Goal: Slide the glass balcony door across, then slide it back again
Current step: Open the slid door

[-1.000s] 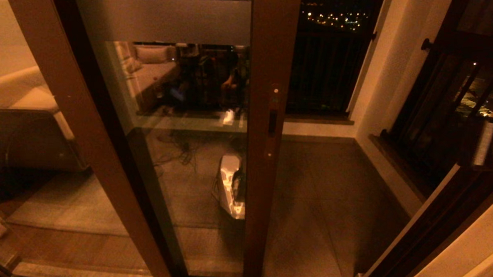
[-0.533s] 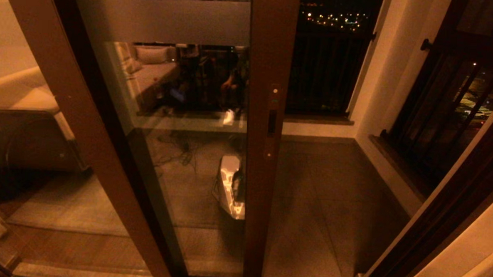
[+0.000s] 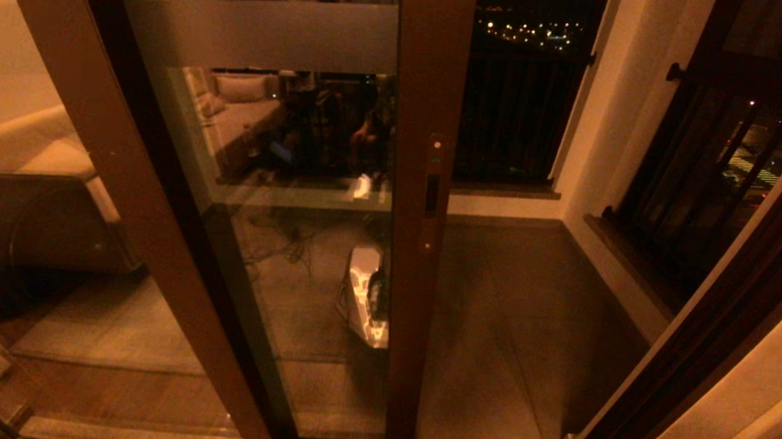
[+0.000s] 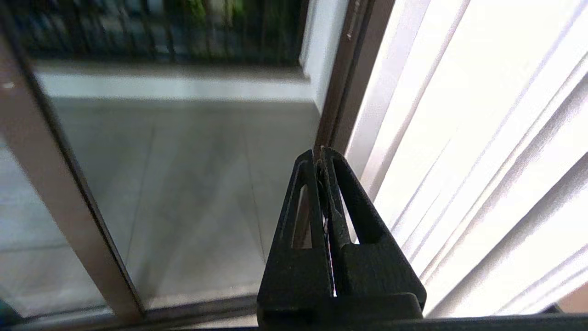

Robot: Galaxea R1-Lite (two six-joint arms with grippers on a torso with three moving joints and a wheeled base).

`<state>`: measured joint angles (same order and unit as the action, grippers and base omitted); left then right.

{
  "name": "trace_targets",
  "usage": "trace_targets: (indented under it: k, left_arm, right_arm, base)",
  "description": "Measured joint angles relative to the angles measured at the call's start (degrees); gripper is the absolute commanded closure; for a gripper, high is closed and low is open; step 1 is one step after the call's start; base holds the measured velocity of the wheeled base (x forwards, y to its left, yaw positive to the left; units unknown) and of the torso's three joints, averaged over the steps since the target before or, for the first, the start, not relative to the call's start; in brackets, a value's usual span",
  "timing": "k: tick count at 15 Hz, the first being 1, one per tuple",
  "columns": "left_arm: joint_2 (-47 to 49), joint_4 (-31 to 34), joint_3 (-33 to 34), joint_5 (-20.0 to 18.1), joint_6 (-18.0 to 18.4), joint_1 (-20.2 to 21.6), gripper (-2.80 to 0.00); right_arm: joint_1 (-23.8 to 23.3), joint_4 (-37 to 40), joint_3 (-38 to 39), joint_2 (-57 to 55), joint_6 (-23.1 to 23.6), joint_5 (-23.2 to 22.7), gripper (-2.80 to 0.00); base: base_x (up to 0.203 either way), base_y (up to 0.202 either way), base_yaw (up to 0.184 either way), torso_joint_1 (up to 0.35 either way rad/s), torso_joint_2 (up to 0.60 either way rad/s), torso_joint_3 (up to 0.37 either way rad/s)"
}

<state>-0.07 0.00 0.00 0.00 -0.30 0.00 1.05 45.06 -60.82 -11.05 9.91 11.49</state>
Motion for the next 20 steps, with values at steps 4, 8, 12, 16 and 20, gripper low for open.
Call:
trace_targets:
  k: [4,8,12,16,20]
  left_arm:
    - [0.0,0.0,0.0,0.0,0.0,0.0,0.00]
    - [0.0,0.0,0.0,0.0,0.0,0.0,0.00]
    - [0.0,0.0,0.0,0.0,0.0,0.0,0.00]
    - [0.0,0.0,0.0,0.0,0.0,0.0,0.00]
    - [0.0,0.0,0.0,0.0,0.0,0.0,0.00]
  right_arm:
    - [-1.1,0.3,9.8,9.0,-6.9,-6.7,0.00]
    - [-1.3,-11.3,29.6,10.9,-8.6,-12.3,0.00]
    - [-1.3,-31.9,52.2,11.1,-3.4,-11.6,0.00]
    - [-1.3,-46.7,60.2,11.1,-2.2,-12.5,0.00]
    - [-1.3,-44.0,60.3,11.1,-2.2,-13.6,0.00]
  base:
    - [0.000,0.000,0.000,0.000,0.00,0.000]
    - [0.000,0.000,0.000,0.000,0.00,0.000]
    - [0.000,0.000,0.000,0.000,0.00,0.000]
    - [0.000,0.000,0.000,0.000,0.00,0.000]
    - [0.000,0.000,0.000,0.000,0.00,0.000]
